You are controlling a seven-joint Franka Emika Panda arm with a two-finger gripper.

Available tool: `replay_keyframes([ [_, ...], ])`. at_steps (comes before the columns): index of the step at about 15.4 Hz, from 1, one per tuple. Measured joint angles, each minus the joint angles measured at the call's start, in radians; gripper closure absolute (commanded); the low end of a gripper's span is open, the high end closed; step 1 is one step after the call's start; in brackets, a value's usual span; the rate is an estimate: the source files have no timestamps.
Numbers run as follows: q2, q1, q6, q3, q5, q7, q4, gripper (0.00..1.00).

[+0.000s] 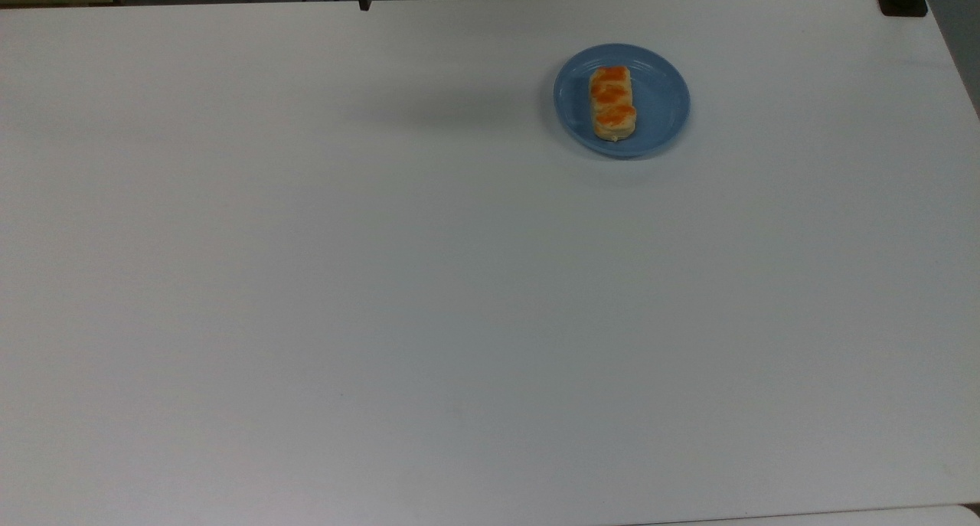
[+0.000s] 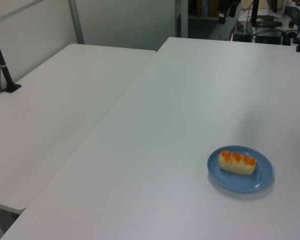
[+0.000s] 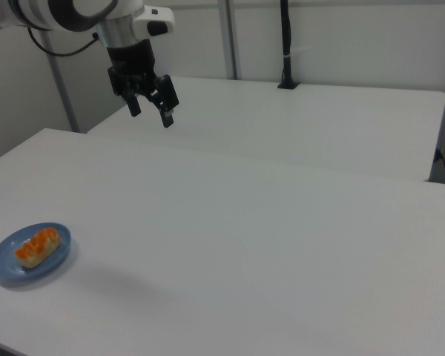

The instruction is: Put the bread on the table

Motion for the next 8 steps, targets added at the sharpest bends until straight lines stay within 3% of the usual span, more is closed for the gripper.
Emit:
replay_keyframes([
  [4,0.005,0.023,-0.004,0.008,0.0,-0.001,-0.01,0.0],
  [8,0.011,0.038,-0.01,0.12,-0.002,-0.004,-0.105,0.0],
])
